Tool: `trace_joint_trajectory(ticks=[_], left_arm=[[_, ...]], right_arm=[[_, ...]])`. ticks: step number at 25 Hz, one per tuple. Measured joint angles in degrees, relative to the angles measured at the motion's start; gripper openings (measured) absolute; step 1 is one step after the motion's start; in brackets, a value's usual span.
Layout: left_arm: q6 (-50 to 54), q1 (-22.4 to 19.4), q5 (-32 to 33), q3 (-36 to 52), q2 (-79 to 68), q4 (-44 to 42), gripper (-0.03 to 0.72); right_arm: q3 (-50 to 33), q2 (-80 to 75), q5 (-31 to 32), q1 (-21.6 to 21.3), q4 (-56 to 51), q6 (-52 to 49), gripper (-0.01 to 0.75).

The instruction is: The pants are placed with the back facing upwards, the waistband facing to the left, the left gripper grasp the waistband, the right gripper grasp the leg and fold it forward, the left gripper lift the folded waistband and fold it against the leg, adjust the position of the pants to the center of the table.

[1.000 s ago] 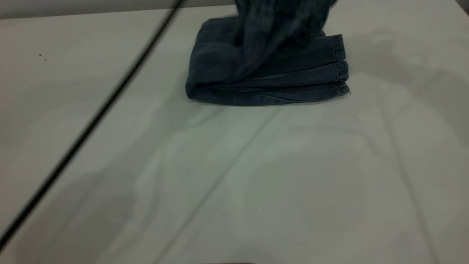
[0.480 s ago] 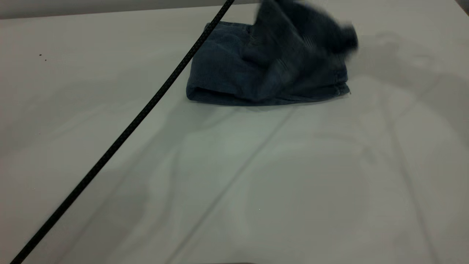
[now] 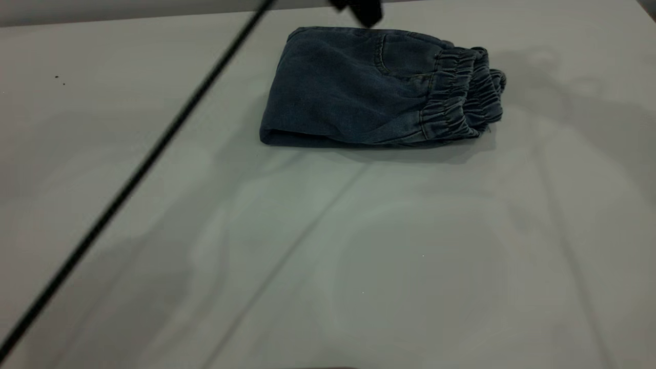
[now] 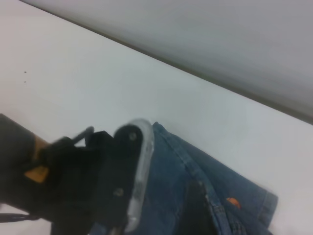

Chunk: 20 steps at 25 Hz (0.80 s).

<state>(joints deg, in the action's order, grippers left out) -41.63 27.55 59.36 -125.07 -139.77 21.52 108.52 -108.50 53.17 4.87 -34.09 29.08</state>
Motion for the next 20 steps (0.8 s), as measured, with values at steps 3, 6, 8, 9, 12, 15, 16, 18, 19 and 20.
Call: trace_joint_trajectory(ticks=[3, 6, 8, 9, 12, 15, 16, 18, 19, 20], left_arm=[[-2.8, 0.0, -3.8, 0.0, -3.3, -0.5, 0.526], [-4.0, 0.2, -9.4, 0.0, -6.6, 3.1, 0.526], [-4.3, 0.6, -13.5, 0.0, -8.5, 4.8, 0.526], [-4.3, 0.8, -14.9, 0.0, -9.4, 5.2, 0.526], [-4.4, 1.0, -17.0, 0.0, -11.4, 5.4, 0.526], [-3.6, 0.9, -16.4, -0.1, -12.2, 2.7, 0.517], [-2.5, 0.9, -15.7, -0.3, -12.2, 1.1, 0.517], [0.7, 0.9, -13.5, -0.5, -12.1, -2.4, 0.515], [2.9, 0.9, -12.1, -0.6, -11.9, -4.6, 0.514], [5.3, 0.9, -10.5, -0.7, -11.7, -7.3, 0.515]], right_arm=[[0.0, 0.0, 0.0, 0.0, 0.0, 0.0, 0.465], [0.0, 0.0, 0.0, 0.0, 0.0, -0.1, 0.465], [0.0, 0.0, 0.0, 0.0, 0.0, -0.4, 0.465], [0.0, 0.0, 0.1, 0.0, 0.0, -0.5, 0.465], [0.0, 0.0, 0.5, 0.0, 0.0, -0.8, 0.465], [0.0, 0.0, 0.8, 0.0, 0.0, -1.0, 0.465], [0.0, 0.0, 1.0, 0.0, 0.0, -1.0, 0.465], [0.0, 0.0, 1.4, 0.0, 0.0, -1.1, 0.465], [0.0, 0.0, 1.5, 0.0, 0.0, -1.1, 0.465], [0.0, 0.0, 1.8, 0.0, 0.0, -1.1, 0.465]])
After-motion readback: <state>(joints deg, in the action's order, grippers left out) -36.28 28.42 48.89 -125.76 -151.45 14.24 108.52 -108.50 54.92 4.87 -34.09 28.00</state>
